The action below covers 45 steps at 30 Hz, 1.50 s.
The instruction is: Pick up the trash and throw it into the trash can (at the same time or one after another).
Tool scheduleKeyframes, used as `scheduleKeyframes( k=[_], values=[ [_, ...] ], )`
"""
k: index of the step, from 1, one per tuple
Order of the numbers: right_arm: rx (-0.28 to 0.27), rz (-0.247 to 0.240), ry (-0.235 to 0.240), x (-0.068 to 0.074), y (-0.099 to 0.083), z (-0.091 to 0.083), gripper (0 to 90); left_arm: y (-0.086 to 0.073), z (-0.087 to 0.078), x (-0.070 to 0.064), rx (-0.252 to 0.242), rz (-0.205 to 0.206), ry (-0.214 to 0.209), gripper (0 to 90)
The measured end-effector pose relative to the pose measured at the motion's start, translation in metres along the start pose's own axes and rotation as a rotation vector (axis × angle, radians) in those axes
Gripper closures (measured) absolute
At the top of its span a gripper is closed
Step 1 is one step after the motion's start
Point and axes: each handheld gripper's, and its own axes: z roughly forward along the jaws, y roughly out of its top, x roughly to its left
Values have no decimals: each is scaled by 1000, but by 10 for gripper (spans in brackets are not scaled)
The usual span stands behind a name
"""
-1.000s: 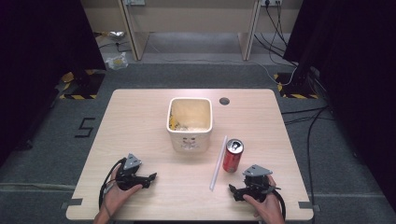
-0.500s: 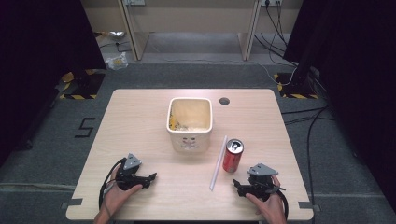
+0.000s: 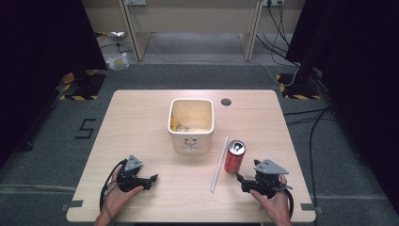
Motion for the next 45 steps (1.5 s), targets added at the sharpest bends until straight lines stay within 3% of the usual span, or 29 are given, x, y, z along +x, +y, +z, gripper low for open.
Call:
scheduleKeyframes(
  k=[13, 26, 33, 45],
  values=[
    [-22, -22, 29, 0, 19, 12, 158, 0, 0, 0, 0, 0, 0, 121],
    [-21, 24, 49, -3, 22, 27, 159, 0, 0, 0, 0, 0, 0, 121],
    [-23, 5, 62, 0, 24, 32, 163, 0, 0, 0, -3, 0, 0, 121],
    [-12, 0, 80, 0, 23, 41, 289, 0, 0, 0, 0, 0, 0, 121]
  ],
)
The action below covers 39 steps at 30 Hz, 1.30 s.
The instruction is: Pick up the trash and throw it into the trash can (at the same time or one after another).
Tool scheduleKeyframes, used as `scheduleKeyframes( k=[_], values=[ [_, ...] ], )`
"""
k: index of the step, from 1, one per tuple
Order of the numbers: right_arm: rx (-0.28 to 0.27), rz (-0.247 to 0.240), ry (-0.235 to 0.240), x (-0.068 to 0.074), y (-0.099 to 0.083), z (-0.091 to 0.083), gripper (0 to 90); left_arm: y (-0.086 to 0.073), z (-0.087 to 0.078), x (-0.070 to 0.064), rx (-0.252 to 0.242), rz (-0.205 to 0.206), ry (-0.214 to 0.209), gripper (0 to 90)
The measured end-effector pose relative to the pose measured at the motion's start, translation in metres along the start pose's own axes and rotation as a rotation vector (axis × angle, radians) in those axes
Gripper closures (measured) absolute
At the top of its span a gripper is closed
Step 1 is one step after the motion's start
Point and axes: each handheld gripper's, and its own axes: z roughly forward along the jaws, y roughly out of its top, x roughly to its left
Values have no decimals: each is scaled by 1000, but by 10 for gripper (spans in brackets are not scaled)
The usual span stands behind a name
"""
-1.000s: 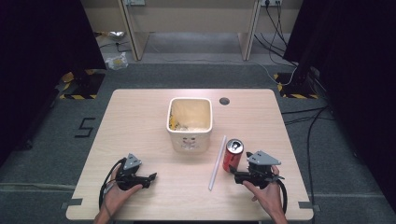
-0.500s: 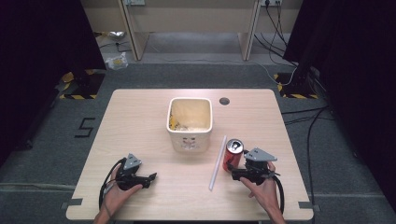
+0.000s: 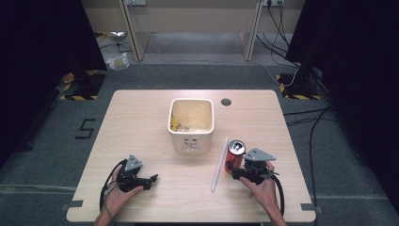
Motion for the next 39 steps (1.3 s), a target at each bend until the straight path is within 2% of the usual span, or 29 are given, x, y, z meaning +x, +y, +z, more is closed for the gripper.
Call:
scheduleKeyframes(
  k=[4, 16, 17, 21, 39],
  values=[
    [5, -13, 3, 1, -1, 3, 330, 0, 0, 0, 0, 0, 0, 121],
    [-8, -14, -4, 1, 3, -2, 337, 0, 0, 0, 0, 0, 0, 121],
    [-19, -29, -13, 1, 6, -6, 336, 0, 0, 0, 0, 0, 0, 121],
    [-41, -28, -13, 0, 17, -12, 337, 0, 0, 0, 0, 0, 0, 121],
    [-73, -28, -17, -4, 61, -27, 337, 0, 0, 0, -1, -1, 0, 121]
  ],
)
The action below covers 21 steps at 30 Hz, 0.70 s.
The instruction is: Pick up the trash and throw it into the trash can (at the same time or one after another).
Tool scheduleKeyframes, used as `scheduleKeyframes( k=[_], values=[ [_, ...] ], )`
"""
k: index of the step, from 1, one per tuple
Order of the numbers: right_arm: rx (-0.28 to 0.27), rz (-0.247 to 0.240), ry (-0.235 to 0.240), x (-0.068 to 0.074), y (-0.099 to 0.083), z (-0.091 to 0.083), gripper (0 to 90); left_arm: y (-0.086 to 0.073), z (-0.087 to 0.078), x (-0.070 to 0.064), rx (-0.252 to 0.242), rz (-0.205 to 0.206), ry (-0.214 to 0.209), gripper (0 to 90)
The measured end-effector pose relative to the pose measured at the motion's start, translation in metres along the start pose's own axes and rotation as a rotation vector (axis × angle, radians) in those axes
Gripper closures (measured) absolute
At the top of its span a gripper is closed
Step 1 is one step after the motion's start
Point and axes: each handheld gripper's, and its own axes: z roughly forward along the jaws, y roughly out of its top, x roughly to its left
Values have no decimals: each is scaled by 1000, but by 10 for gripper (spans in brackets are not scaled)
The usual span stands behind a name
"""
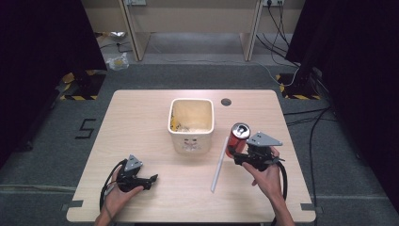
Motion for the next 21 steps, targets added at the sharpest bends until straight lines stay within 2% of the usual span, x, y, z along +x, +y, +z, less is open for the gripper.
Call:
scheduleKeyframes(
  k=[13, 21],
  values=[
    [-14, -7, 10, -4, 24, -2, 338, 0, 0, 0, 0, 0, 0, 122],
    [-5, -7, 35, -5, 40, 3, 338, 0, 0, 0, 0, 0, 1, 122]
  ],
)
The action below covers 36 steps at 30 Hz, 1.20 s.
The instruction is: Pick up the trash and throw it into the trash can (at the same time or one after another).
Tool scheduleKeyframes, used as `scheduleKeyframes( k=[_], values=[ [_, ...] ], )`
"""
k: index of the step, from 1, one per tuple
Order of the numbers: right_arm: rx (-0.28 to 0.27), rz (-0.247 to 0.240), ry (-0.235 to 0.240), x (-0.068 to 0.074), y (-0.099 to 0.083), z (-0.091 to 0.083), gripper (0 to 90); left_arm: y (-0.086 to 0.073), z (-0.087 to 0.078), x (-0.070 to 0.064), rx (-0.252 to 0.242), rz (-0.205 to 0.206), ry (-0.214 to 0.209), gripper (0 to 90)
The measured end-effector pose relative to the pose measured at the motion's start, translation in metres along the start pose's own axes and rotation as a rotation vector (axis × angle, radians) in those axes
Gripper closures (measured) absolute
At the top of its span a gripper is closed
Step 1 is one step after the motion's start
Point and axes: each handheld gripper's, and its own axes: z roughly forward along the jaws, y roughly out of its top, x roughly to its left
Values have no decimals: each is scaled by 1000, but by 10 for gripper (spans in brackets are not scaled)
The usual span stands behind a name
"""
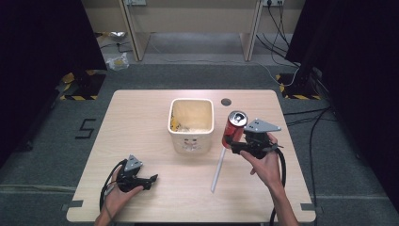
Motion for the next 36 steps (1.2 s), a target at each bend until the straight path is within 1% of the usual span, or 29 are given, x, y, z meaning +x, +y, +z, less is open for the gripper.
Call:
scheduleKeyframes(
  k=[4, 7, 8, 9, 12, 13, 20, 23, 24, 26, 28, 31, 32, 34, 36],
  values=[
    [-6, 6, -2, -2, 7, 0, 338, 0, 0, 0, 0, 0, 0, 122],
    [-12, 9, 1, -5, 18, 1, 338, 0, 0, 0, 0, 0, 0, 122],
    [-12, 9, 1, -5, 18, 1, 338, 0, 0, 0, 0, 0, 0, 122],
    [-20, 11, 4, -5, 24, 1, 338, 0, 0, 0, 0, 0, 0, 122],
    [-19, 9, 10, -6, 29, 2, 338, 0, 0, 0, 0, 0, 0, 122],
    [-20, 8, 13, -6, 35, 3, 338, 0, 0, 0, 1, 1, 0, 122],
    [-21, 2, 44, -2, 56, 7, 339, 0, 0, 0, 3, 3, 0, 122],
    [-24, 2, 60, -1, 63, 11, 339, 0, 0, 0, 0, 0, 0, 122],
    [-24, 2, 60, -1, 63, 11, 339, 0, 0, 0, 0, 0, 0, 122],
    [-24, -3, 64, 1, 70, 14, 339, 0, 0, 0, 0, 0, 0, 122],
    [-25, 3, 76, 3, 74, 16, 339, 0, 0, 0, 0, 0, 0, 122],
    [-27, -2, 77, 4, 78, 18, 339, 0, 0, 0, 0, 0, 0, 122],
    [-29, -5, 80, 7, 82, 21, 339, 0, 0, 0, 0, 0, 0, 122],
    [-32, -10, 82, 7, 84, 22, 339, 0, 0, 0, 0, 0, 0, 122],
    [-30, -15, 88, 10, 87, 27, 339, 0, 0, 0, 0, 0, 0, 122]
  ],
)
